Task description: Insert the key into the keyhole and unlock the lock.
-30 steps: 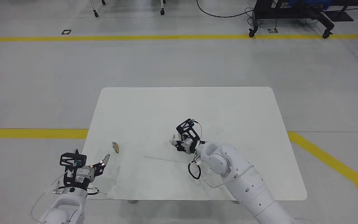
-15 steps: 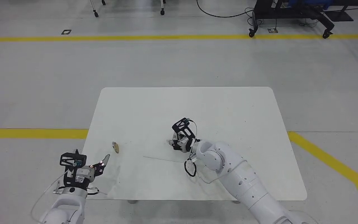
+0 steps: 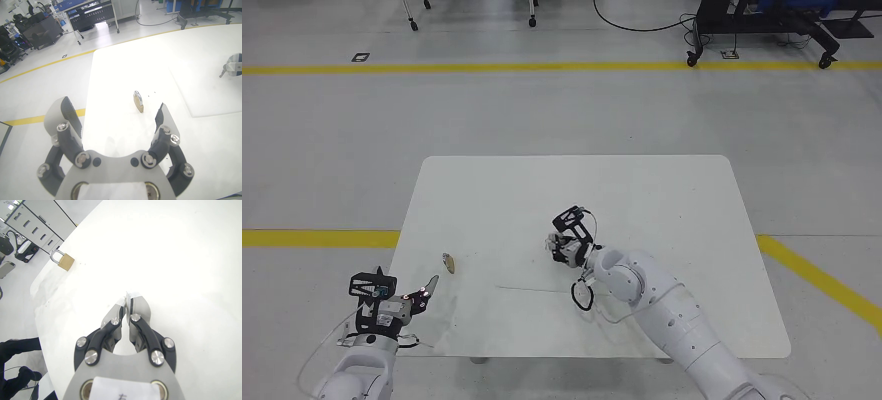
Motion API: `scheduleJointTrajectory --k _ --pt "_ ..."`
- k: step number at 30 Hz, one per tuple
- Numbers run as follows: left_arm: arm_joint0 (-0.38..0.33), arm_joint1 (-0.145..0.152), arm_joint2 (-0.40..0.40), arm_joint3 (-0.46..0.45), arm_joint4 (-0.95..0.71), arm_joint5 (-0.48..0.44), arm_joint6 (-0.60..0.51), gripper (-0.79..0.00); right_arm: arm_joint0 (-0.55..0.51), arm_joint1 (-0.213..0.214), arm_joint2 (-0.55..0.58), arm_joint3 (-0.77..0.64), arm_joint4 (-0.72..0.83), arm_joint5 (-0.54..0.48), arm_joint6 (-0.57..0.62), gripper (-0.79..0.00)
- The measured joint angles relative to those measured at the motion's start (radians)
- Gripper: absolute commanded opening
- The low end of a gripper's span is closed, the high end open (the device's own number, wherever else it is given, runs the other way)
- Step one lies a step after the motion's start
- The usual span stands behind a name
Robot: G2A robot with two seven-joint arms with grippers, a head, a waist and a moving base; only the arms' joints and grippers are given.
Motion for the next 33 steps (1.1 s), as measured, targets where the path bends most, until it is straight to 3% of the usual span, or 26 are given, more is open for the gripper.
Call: scheduleJointTrajectory --k 6,11,19,22,30,33 --pt "0.0 0.0 0.0 0.0 0.0 0.0 0.0 0.0 -0.108 0.047 0.101 -0.12 -0.096 -0.123 -0.169 -0.785" --pt "0.0 0.0 0.0 0.0 0.0 0.0 0.0 0.0 -0.275 0.101 0.251 -0.281 -0.166 -0.23 -0.348 -0.785" --pt "0.0 0.0 0.0 0.0 0.0 0.0 0.0 0.0 -0.511 0.16 0.495 -0.424 -0.141 -0.484 -0.593 -0.785" --pt "0.0 0.0 0.0 0.0 0.0 0.0 0.0 0.0 -0.532 0.173 0.549 -0.404 -0.107 -0.599 -0.604 -0.785" --pt "0.002 0.0 -0.007 -0.006 0.008 0.008 0.008 0.0 -0.531 0.174 0.551 -0.402 -0.105 -0.605 -0.601 -0.785" --pt "0.059 -0.004 -0.017 -0.061 0.125 0.127 0.118 0.0 -0.531 0.174 0.551 -0.402 -0.105 -0.605 -0.601 -0.785"
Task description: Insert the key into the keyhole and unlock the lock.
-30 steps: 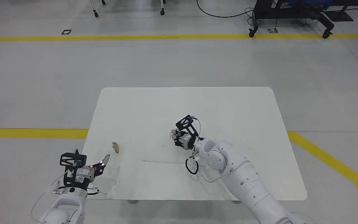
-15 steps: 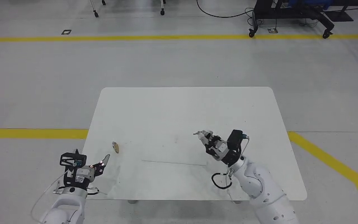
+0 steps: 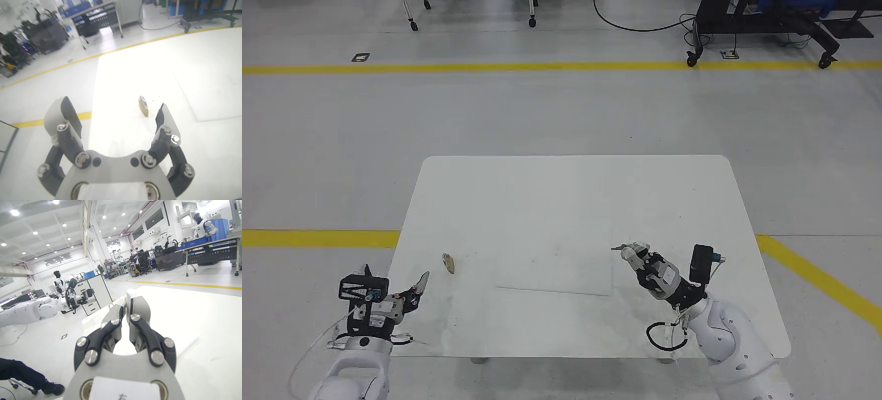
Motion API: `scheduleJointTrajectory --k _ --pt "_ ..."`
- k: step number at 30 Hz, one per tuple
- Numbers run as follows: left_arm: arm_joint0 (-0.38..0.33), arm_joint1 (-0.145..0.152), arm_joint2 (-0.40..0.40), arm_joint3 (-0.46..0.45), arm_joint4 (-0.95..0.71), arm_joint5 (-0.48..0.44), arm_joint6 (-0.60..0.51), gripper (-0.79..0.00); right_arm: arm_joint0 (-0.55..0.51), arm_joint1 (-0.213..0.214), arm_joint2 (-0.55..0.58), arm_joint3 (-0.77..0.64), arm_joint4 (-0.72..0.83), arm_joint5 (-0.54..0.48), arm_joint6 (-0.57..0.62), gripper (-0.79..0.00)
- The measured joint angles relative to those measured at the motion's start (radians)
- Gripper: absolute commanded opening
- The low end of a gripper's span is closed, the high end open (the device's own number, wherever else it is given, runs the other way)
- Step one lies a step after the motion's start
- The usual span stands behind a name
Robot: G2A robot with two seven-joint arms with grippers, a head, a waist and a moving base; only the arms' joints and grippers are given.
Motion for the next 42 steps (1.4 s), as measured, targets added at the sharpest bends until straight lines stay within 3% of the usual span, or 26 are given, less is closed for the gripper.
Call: scheduleJointTrajectory --k 2,4,6,10,13,23,37,42 --pt "0.042 -0.004 -0.017 -0.044 0.043 0.05 0.075 0.0 0.0 0.0 0.0 0.0 0.0 0.0 0.0 -0.785" --pt "0.059 -0.002 -0.062 -0.058 -0.022 -0.008 0.094 0.0 0.0 0.0 0.0 0.0 0.0 0.0 0.0 -0.785" --pt "0.057 0.003 -0.102 -0.061 -0.16 -0.141 0.066 0.0 0.0 0.0 0.0 0.0 0.0 0.0 0.0 -0.785" --pt "0.013 0.016 -0.137 -0.059 -0.521 -0.518 -0.06 0.0 0.0 0.0 0.0 0.0 0.0 0.0 0.0 -0.785" --pt "-0.052 0.023 -0.109 -0.047 -0.697 -0.673 -0.189 0.0 0.0 0.0 0.0 0.0 0.0 0.0 0.0 -0.785" --pt "-0.319 0.014 0.177 -0.015 -0.836 -0.654 -0.496 0.0 0.0 0.0 0.0 0.0 0.0 0.0 0.0 -0.785" --pt "-0.318 0.014 0.177 -0.014 -0.837 -0.654 -0.494 0.0 0.0 0.0 0.0 0.0 0.0 0.0 0.0 -0.785" --pt "-0.281 0.019 0.147 0.03 -0.986 -0.727 -0.498 0.0 0.0 0.0 0.0 0.0 0.0 0.0 0.0 -0.785"
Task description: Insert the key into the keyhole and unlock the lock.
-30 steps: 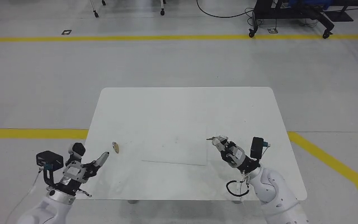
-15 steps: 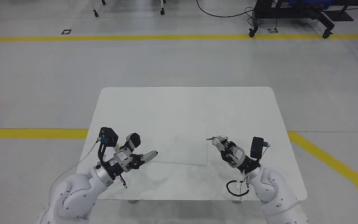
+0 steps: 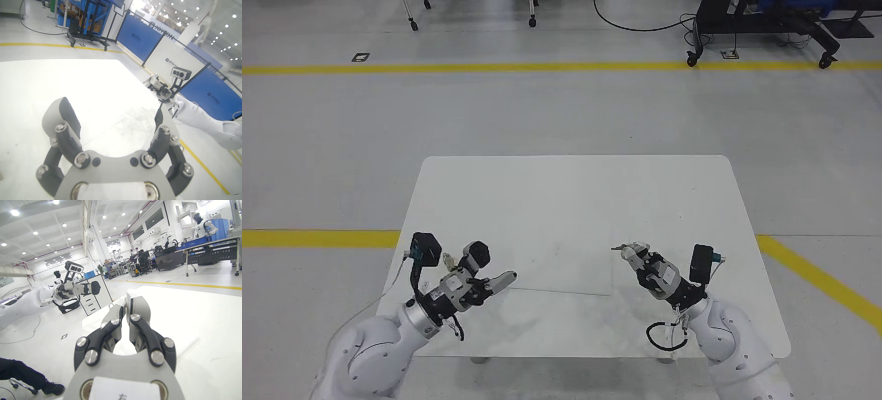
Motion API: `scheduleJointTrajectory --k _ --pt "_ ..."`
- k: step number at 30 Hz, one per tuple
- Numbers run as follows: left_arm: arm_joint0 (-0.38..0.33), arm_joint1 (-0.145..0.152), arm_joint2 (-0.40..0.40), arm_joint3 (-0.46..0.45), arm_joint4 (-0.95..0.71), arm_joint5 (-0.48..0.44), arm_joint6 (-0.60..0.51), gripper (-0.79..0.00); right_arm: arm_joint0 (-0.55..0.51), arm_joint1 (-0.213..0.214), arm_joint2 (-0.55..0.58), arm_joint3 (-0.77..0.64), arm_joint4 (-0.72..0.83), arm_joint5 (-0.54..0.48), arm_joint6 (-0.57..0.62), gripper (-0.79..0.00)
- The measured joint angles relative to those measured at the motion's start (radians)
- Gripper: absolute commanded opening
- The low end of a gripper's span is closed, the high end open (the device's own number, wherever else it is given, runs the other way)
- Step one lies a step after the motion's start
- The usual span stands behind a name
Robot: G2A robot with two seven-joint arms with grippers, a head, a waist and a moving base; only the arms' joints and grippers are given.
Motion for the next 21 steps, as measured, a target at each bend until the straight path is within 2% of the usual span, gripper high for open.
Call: scheduleJointTrajectory --k 3,5,7,11,16,19,21 --pt "-0.012 0.005 0.023 0.051 -0.201 -0.08 -0.101 0.0 0.0 0.0 0.0 0.0 0.0 0.0 0.0 -0.785" --pt "-0.039 0.01 0.057 0.088 -0.378 -0.121 -0.211 0.0 0.0 0.0 0.0 0.0 0.0 0.0 0.0 -0.785" --pt "-0.077 0.015 0.095 0.125 -0.543 -0.124 -0.326 0.0 0.0 0.0 0.0 0.0 0.0 0.0 0.0 -0.785" --pt "-0.165 0.015 0.161 0.216 -0.777 -0.072 -0.493 0.0 0.0 0.0 0.0 0.0 0.0 0.0 0.0 -0.785" --pt "-0.279 0.001 0.239 0.34 -0.861 -0.067 -0.544 0.0 0.0 0.0 0.0 0.0 0.0 0.0 0.0 -0.785" --pt "-0.331 -0.009 0.285 0.373 -0.813 -0.09 -0.535 0.0 0.002 -0.002 -0.017 -0.012 0.008 0.014 0.023 -0.785" --pt "-0.35 -0.015 0.311 0.374 -0.754 -0.107 -0.512 0.0 0.013 -0.003 -0.043 -0.012 0.04 -0.014 0.049 -0.785"
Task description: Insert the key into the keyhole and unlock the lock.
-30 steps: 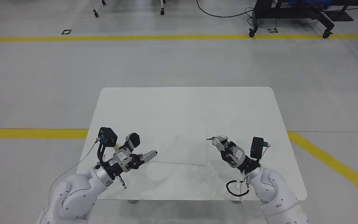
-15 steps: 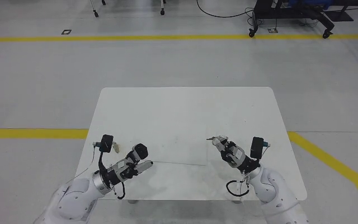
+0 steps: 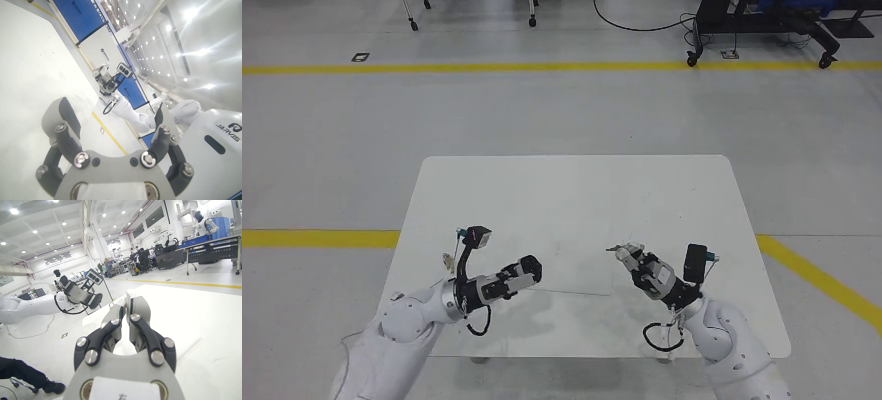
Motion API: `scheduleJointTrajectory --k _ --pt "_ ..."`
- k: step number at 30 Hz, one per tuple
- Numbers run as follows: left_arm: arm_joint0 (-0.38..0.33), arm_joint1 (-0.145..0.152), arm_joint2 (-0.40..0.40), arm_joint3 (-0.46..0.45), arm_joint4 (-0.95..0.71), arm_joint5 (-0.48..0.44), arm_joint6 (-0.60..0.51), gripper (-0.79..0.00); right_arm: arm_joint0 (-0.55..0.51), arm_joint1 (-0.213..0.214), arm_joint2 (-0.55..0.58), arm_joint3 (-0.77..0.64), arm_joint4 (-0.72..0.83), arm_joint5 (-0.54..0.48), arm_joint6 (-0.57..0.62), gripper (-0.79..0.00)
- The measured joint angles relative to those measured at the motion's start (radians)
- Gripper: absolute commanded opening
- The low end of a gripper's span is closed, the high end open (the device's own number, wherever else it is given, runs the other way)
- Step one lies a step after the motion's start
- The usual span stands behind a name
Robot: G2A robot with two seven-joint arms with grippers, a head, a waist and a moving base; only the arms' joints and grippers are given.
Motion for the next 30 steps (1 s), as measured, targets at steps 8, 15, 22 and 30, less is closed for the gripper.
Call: scheduleJointTrajectory --k 8,15,22,30 --pt "-0.013 -0.021 0.074 -0.045 0.294 -0.04 0.188 0.0 0.123 -0.001 -0.145 0.093 0.306 -0.05 0.197 -0.785" --pt "-0.004 -0.025 0.081 -0.044 0.369 -0.056 0.277 -0.099 0.179 0.01 -0.201 0.131 0.525 -0.05 0.362 -0.785" --pt "0.005 -0.028 0.078 -0.043 0.409 -0.066 0.354 -0.296 0.209 0.028 -0.239 0.153 0.72 -0.05 0.524 -0.785" --pt "0.006 -0.03 0.083 -0.04 0.418 -0.07 0.385 -0.391 0.242 0.052 -0.264 0.184 0.932 -0.05 0.747 -0.785"
